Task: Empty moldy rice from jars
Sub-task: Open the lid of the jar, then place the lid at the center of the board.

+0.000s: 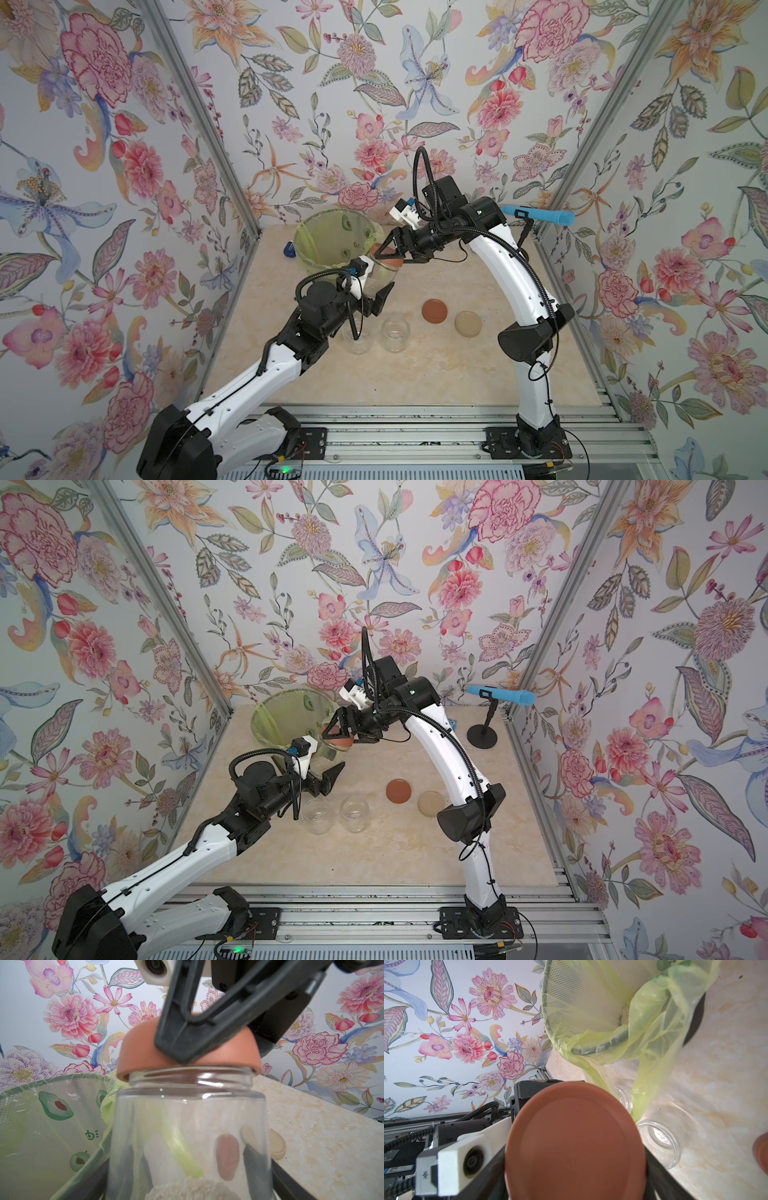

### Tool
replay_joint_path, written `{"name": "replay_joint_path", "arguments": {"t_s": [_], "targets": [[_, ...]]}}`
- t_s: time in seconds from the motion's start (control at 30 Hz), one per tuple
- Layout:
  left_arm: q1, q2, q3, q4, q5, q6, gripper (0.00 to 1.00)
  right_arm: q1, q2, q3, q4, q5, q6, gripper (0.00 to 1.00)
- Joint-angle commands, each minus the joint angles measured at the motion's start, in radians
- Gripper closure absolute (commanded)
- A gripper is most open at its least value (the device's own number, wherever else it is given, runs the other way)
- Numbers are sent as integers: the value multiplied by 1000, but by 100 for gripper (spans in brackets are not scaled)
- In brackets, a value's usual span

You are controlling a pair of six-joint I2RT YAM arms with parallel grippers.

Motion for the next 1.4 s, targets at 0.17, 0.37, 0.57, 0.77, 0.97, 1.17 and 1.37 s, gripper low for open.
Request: {"name": "replay_joint_path", "arguments": {"t_s": [0.17, 0.37, 0.57, 0.77, 0.97, 1.17, 1.37], "targets": [[15, -36, 66, 60, 100, -47, 100, 9, -20, -26, 37, 23, -162, 41], [16, -49, 58, 57, 106, -58, 100, 15, -74, -148, 194, 27, -166, 46], [20, -53, 57, 60, 104, -63, 100, -7, -272, -571, 613, -43, -50, 50], [26, -49, 66, 46, 113, -56, 100, -79, -373, -841, 997, -154, 164, 52], [36, -47, 71, 33, 121, -48, 100, -99, -365, -816, 998, -175, 174, 52], [44, -46, 75, 31, 117, -48, 100, -136, -360, -817, 989, -157, 183, 54], [46, -50, 78, 20, 106, -49, 100, -176, -354, -822, 935, -128, 154, 57]]}}
